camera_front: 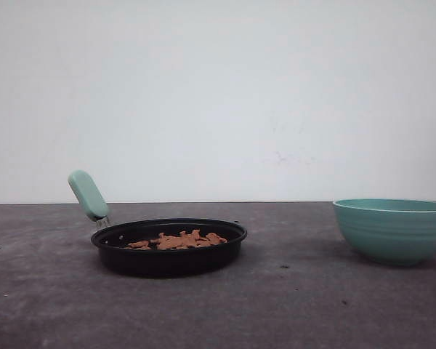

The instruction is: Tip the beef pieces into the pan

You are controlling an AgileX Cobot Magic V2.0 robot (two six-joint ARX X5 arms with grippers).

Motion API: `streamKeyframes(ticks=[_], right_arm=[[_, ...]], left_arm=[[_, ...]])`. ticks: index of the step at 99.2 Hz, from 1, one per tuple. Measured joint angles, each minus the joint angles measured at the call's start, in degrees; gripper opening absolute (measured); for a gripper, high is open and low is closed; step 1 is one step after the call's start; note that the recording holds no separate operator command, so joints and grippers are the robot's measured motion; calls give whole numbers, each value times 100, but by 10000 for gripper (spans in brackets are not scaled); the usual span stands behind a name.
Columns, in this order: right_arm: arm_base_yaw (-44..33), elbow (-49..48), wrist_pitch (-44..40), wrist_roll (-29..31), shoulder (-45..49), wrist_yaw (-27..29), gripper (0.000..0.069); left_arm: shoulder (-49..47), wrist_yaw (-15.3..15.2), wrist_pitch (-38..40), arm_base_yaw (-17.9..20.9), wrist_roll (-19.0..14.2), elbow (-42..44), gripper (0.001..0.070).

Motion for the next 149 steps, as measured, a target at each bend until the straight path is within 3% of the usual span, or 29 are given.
streamKeyframes(ticks=[17,33,53,72,95,149], right_arm=[[-793,-363,258,-337,-699,153,6],[-1432,-1425,1058,-391,-1440,164,7],[-1598,-2881,1504,-380,-2544,125,6],[-1598,-3694,1558,-367,-3152,122,6],[-1598,-4266,1685,-369,-3528,122,7],[-1316,-4271,1626,-431,-3565,122,6]], left_arm=[[0,0,0,0,2,0,25],[-2,0,0,0,0,0,25],[0,0,-2,0,0,0,25],[0,0,-2,0,0,0,25],[0,0,-2,0,0,0,25],[0,0,-2,0,0,0,25]])
